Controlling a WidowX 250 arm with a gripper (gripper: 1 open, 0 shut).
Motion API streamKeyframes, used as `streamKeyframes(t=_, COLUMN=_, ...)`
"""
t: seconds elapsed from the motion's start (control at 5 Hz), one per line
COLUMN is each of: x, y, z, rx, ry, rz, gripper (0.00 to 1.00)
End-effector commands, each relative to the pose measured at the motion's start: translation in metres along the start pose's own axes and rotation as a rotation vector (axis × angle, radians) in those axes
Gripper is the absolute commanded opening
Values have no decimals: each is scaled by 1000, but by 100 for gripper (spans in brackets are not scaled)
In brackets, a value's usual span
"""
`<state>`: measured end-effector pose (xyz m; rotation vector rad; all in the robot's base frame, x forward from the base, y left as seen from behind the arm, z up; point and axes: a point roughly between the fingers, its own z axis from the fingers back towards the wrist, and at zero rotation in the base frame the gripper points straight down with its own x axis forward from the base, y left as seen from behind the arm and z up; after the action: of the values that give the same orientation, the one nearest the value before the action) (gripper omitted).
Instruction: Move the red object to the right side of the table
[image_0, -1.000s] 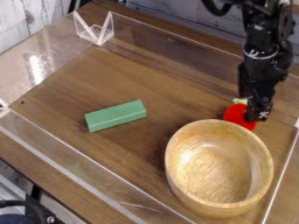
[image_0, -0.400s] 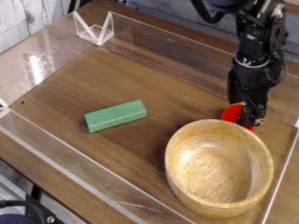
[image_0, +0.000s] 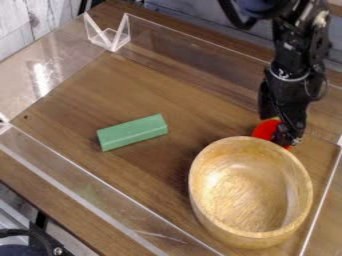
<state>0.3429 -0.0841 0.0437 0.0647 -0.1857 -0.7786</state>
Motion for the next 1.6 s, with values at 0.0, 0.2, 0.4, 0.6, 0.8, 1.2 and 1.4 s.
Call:
streamKeyframes(t=0.0, x=5, y=6, z=33, rx=52, ry=-41, rz=2, gripper=0)
streamKeyframes(t=0.2, x=-2, y=12, z=42, rx=69, ry=-39, rz=41, gripper=100)
streamKeyframes(t=0.4, x=-11, y=15, z=38, rx=73, ry=-47, rz=21, gripper=100)
streamKeyframes(t=0.6, x=-20, y=24, z=44, rx=101, ry=-59, rz=9, gripper=100)
streamKeyframes(t=0.8, x=-31, y=45, z=65, rx=143, ry=-54, rz=48, gripper=100)
streamKeyframes(t=1.2, x=-57, y=90, z=89, rx=173, ry=-51, rz=124, gripper=100)
streamKeyframes(t=1.4, x=-66, y=103, z=96, rx=188, ry=-54, rz=139, gripper=100)
